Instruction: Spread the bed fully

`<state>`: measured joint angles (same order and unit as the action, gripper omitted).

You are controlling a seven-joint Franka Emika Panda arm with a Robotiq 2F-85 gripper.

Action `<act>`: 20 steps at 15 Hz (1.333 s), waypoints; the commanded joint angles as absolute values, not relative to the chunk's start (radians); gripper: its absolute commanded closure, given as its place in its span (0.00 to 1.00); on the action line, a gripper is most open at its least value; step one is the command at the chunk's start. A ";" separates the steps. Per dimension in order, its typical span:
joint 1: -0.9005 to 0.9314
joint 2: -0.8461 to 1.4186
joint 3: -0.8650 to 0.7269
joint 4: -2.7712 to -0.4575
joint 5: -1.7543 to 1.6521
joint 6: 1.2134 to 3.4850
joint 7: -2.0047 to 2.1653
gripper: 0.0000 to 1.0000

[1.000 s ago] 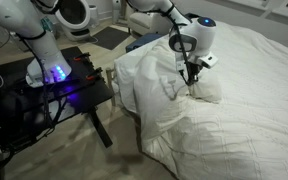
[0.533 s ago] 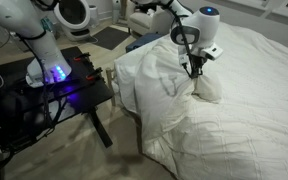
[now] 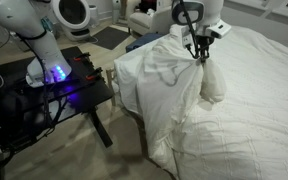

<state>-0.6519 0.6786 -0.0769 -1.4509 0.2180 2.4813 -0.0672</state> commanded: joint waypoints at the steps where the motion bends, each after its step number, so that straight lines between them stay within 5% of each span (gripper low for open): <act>1: -0.614 0.536 -0.096 -1.541 0.214 2.502 0.008 0.99; 20: -0.280 0.047 -0.173 -1.853 0.233 2.377 0.117 0.99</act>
